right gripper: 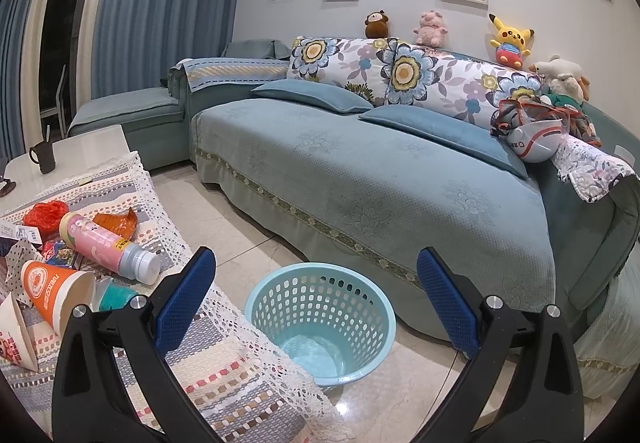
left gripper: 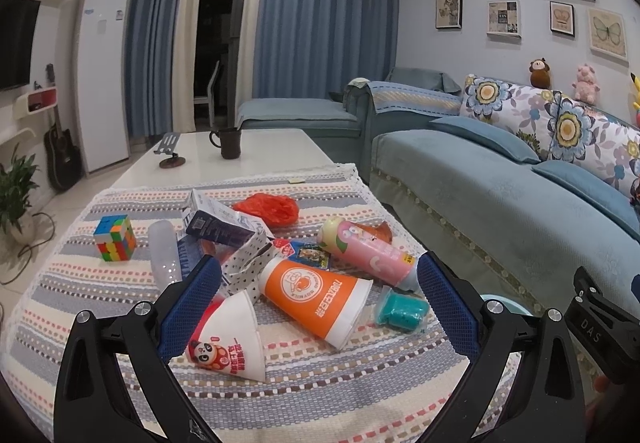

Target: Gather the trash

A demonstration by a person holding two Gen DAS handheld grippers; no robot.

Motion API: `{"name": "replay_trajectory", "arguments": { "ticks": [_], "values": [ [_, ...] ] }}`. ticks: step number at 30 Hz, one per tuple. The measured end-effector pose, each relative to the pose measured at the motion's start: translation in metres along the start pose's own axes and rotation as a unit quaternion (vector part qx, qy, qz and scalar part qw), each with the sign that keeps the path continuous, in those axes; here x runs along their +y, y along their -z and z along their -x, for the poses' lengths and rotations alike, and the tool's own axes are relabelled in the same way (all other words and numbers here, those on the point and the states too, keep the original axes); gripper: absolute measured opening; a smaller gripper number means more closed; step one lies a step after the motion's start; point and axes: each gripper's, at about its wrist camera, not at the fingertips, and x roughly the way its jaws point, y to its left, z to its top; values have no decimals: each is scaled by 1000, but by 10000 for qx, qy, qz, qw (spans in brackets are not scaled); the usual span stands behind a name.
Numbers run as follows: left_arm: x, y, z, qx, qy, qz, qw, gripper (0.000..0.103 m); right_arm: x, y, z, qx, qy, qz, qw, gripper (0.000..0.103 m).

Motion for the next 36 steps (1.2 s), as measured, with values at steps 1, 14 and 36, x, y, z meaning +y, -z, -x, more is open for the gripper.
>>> {"name": "replay_trajectory", "arguments": {
  "ticks": [1, 14, 36],
  "values": [
    [0, 0, 0, -9, -3, -6, 10000, 95, 0, 0, 0, 6, -4, -1, 10000, 95],
    [1, 0, 0, 1, 1, -10, 10000, 95, 1, 0, 1, 17, -14, 6, 10000, 95],
    [0, 0, 1, 2, -15, -22, 10000, 95, 1, -1, -3, 56, -39, -21, 10000, 95]
  ]
}}
